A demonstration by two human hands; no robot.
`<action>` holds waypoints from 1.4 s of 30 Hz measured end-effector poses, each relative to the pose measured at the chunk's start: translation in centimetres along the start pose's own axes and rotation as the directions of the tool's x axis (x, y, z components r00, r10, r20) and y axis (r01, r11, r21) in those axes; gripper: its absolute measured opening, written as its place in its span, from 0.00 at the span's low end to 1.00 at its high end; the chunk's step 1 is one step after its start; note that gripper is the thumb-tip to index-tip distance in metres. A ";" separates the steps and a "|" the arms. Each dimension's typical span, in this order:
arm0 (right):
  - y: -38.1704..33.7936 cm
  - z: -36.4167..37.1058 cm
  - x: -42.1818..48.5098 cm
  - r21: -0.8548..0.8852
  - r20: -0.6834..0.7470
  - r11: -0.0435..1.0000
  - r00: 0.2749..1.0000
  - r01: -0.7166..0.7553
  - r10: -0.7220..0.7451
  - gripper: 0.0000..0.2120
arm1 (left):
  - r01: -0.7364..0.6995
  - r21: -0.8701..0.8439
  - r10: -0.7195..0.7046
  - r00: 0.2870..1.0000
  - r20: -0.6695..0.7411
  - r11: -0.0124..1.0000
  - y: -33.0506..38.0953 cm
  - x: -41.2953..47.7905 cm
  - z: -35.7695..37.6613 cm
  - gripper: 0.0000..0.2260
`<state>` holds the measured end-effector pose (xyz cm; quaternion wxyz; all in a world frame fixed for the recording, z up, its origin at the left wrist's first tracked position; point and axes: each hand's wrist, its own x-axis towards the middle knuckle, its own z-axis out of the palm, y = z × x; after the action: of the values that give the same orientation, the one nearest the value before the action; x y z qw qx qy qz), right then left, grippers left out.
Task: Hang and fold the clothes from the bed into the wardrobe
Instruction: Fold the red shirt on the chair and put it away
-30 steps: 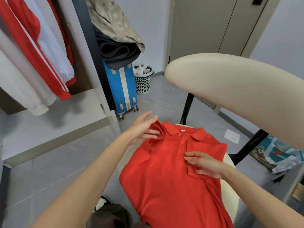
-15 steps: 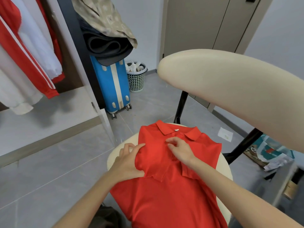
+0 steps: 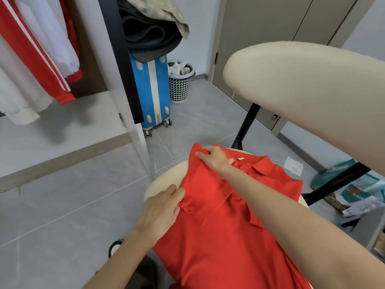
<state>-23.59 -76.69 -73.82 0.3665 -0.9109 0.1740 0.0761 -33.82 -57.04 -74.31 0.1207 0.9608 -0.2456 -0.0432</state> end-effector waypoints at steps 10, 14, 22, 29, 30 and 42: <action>2.3 -2.5 -1.2 0.065 -0.112 0.977 0.975 0.202 -0.194 0.14 | 0.207 0.101 -0.215 0.973 0.078 0.973 -0.9 0.1 -1.5 0.13; 6.0 -5.5 -3.0 -0.005 -0.182 0.988 0.971 0.157 -0.155 0.12 | 0.188 0.051 -0.187 0.982 -0.028 0.981 1.2 1.4 -2.2 0.15; 14.0 -11.4 -5.4 -0.198 -0.128 0.977 0.990 -0.079 0.054 0.28 | -0.060 0.095 0.057 0.998 0.036 0.994 5.4 8.2 -1.7 0.22; 15.6 -12.2 -3.3 -0.397 0.036 0.907 0.984 -0.144 0.172 0.52 | -0.088 0.245 0.015 0.958 0.285 0.965 5.4 14.4 -0.9 0.36; 15.5 -12.2 -2.9 -0.413 0.041 0.897 0.981 -0.154 0.187 0.53 | -0.086 0.248 0.005 0.950 0.311 0.965 5.3 15.2 -0.9 0.38; 14.8 -12.3 -2.9 -0.689 -0.029 0.719 0.995 -0.090 0.097 0.17 | 0.000 0.245 -0.084 0.940 0.331 0.970 4.5 19.0 -0.4 0.30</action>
<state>-31.64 -94.43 -73.67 -0.0016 -0.9715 0.1772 0.1576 -19.19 -69.99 -73.20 -0.0418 0.9516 -0.2455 -0.1802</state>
